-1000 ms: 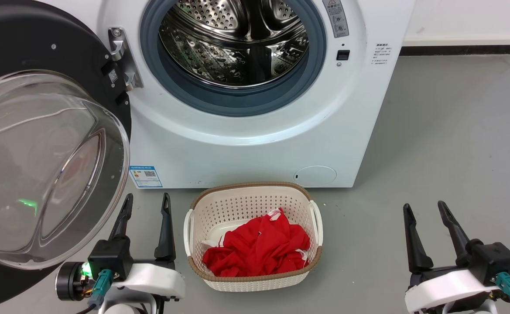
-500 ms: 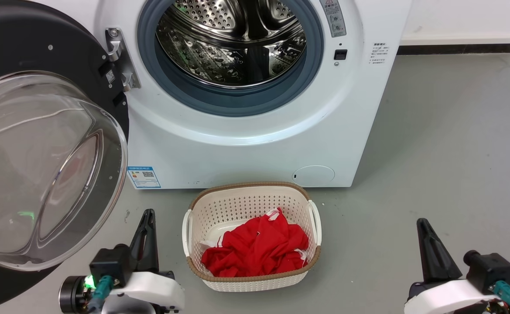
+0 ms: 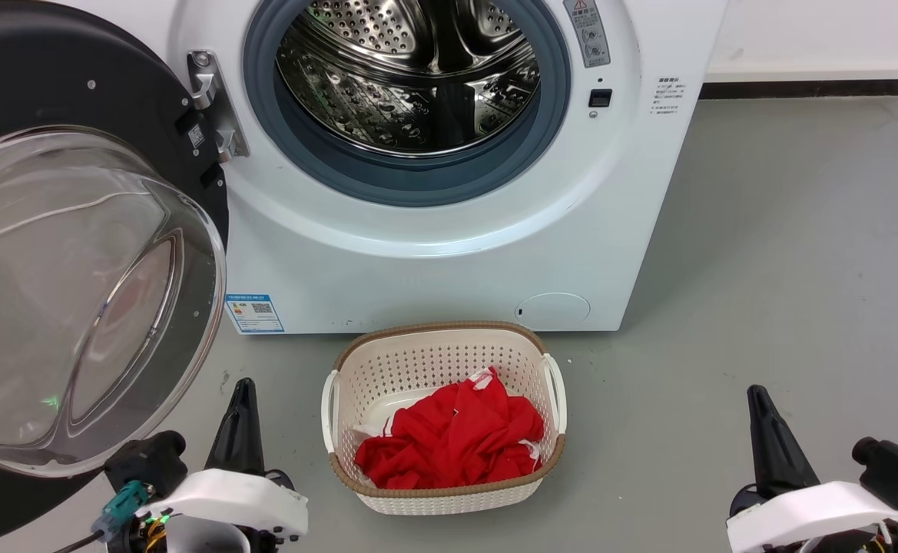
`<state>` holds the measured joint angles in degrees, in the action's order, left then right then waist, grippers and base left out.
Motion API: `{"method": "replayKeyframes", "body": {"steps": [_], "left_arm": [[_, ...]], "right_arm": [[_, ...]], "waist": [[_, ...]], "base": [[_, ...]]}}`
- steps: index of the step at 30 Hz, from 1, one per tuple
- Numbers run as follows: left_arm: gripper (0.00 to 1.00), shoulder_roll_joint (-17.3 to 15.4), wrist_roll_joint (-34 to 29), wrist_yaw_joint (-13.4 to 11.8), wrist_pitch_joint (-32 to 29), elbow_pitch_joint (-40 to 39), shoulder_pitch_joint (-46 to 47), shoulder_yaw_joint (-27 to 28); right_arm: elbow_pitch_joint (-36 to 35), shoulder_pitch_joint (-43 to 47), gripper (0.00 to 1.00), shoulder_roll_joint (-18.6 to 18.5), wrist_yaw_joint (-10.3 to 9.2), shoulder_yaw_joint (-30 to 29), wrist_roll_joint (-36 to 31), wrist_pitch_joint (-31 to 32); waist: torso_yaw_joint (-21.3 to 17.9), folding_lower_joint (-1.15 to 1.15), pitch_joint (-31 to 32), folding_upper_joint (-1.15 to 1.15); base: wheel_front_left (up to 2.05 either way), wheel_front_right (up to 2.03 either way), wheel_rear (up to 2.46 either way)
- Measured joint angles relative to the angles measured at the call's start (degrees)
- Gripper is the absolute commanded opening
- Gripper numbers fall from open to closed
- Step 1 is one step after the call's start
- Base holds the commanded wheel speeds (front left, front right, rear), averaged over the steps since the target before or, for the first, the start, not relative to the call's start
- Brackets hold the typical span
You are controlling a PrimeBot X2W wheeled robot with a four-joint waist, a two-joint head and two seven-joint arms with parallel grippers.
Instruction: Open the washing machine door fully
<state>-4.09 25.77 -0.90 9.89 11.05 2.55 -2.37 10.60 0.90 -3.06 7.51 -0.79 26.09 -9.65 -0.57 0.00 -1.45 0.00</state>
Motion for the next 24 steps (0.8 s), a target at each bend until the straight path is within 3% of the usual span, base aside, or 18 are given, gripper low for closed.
{"method": "replayKeyframes", "body": {"steps": [24], "left_arm": [[0.00, 0.46, 21.05, 2.52, -5.21, 0.86, 0.85, 2.78]], "right_arm": [[0.96, -2.30, 0.00, -0.30, 0.00, -1.16, 21.42, 4.71]], "waist": [[0.13, 0.00, 0.28, 0.00]], "base": [[0.00, 0.00, 0.00]]}}
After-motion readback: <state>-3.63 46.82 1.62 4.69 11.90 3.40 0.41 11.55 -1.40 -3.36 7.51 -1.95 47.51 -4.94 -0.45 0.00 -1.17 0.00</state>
